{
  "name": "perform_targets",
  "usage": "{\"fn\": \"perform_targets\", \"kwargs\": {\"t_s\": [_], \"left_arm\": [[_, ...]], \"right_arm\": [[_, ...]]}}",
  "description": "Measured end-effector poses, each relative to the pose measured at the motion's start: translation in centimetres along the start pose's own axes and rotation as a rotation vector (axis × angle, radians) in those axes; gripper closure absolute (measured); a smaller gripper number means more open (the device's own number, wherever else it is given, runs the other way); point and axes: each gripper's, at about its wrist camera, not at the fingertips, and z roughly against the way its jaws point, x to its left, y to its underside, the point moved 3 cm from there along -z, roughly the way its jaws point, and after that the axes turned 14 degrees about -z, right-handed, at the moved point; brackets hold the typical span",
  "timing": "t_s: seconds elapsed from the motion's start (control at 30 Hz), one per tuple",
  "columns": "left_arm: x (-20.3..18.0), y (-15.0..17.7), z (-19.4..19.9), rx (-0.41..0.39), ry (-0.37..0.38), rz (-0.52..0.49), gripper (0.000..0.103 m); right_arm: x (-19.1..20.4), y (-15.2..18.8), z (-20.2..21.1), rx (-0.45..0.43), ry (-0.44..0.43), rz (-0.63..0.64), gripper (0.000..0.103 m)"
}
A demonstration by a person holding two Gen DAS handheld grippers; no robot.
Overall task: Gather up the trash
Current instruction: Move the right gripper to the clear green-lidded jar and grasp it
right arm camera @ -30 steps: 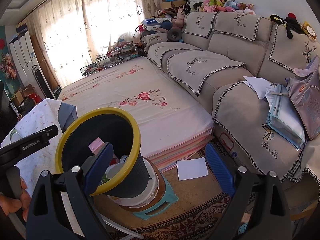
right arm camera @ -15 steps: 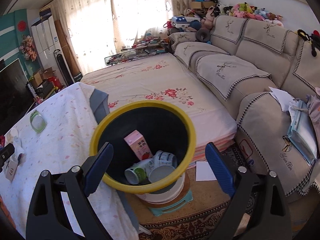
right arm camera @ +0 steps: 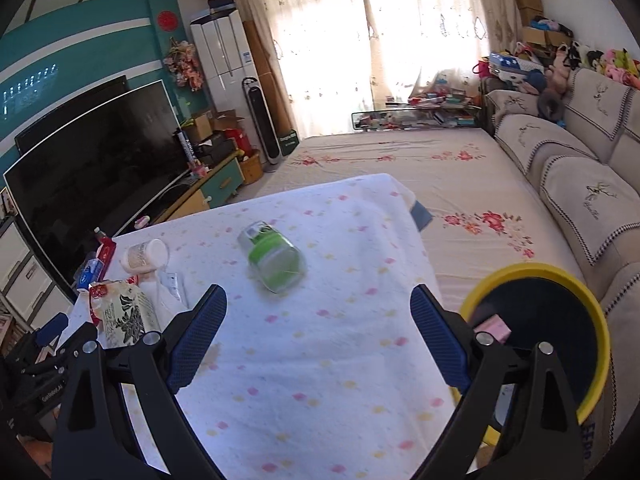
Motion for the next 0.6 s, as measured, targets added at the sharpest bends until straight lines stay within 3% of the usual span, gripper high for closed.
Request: {"fn": "perform_targets", "kwargs": {"t_s": [0.13, 0.3, 0.6], "left_arm": [[0.8, 0.4, -0.3, -0.014, 0.023, 0.039, 0.016], [0.5, 0.6, -0.4, 0.000, 0.036, 0.041, 0.016], [0.5, 1.2, -1.3, 0.035, 0.058, 0.062, 0.016]], "right_arm": [[3.7, 0.0, -4.2, 0.021, -0.001, 0.111, 0.014], [5.4, -0.1, -9.5, 0.071, 0.049, 0.208, 0.014], [4.4, -0.8, -14.0, 0.164, 0.054, 0.161, 0.014]]}}
